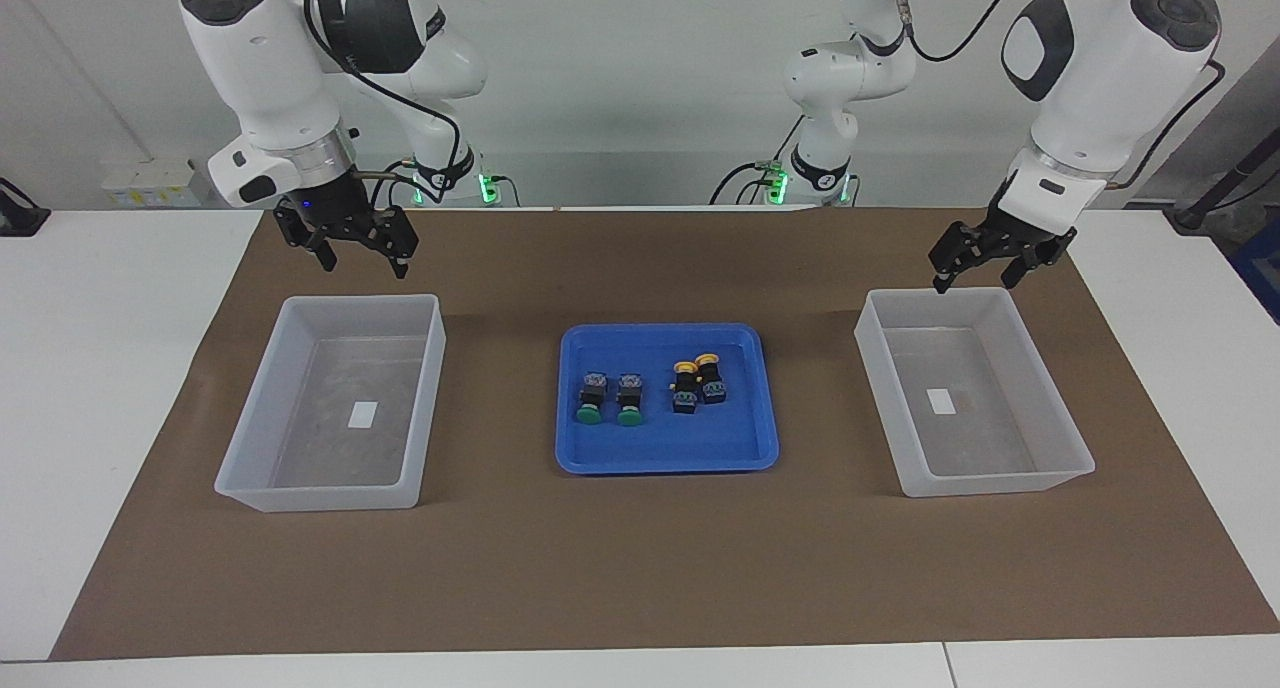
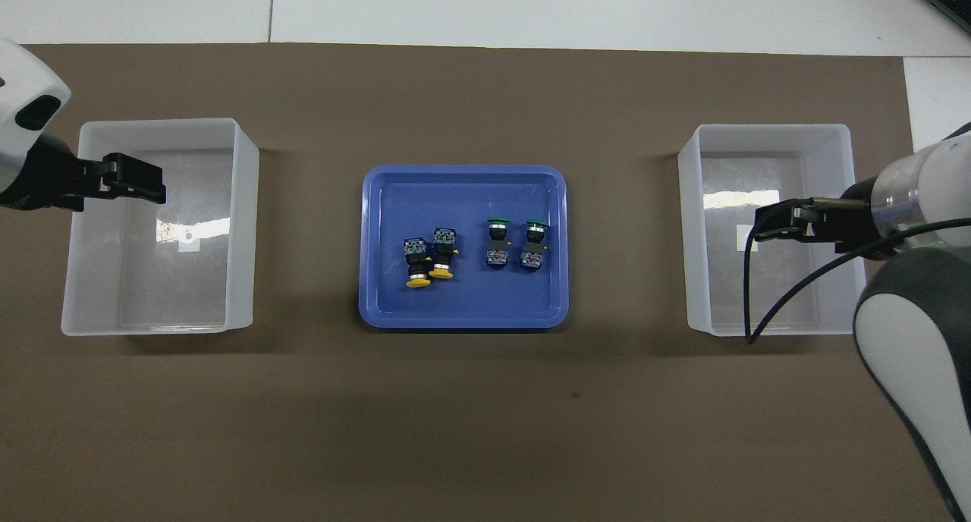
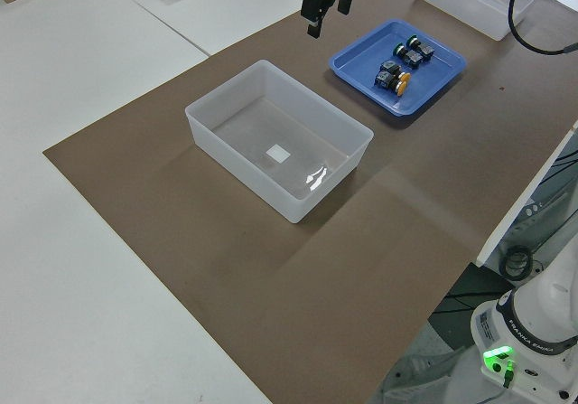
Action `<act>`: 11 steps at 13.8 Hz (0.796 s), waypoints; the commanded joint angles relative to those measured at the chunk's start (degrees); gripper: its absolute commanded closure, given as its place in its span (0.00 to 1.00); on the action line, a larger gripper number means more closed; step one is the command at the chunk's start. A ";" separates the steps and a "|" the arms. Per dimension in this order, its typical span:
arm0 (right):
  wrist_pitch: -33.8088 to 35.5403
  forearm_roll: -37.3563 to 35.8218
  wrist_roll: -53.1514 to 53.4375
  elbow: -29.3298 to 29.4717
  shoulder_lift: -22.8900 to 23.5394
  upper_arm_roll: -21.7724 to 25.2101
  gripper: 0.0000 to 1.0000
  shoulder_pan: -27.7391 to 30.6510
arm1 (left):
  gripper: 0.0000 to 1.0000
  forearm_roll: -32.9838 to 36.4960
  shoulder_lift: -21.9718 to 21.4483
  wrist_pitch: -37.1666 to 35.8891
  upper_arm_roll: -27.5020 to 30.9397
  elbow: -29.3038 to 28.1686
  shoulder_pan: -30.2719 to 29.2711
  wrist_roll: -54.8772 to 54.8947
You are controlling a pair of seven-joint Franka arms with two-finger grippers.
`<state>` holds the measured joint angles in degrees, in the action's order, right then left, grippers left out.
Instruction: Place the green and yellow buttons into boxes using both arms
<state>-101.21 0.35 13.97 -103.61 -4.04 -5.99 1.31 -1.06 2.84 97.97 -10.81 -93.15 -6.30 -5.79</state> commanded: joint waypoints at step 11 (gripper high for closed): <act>2.34 -3.16 -1.40 2.98 0.53 -1.04 0.00 -0.07 | 0.00 0.44 -1.70 2.84 0.00 -2.48 -0.56 2.80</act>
<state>-100.21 -1.84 13.96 -101.78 -4.02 -6.54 1.10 -0.96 2.84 99.29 -10.73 -93.35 -6.37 -3.53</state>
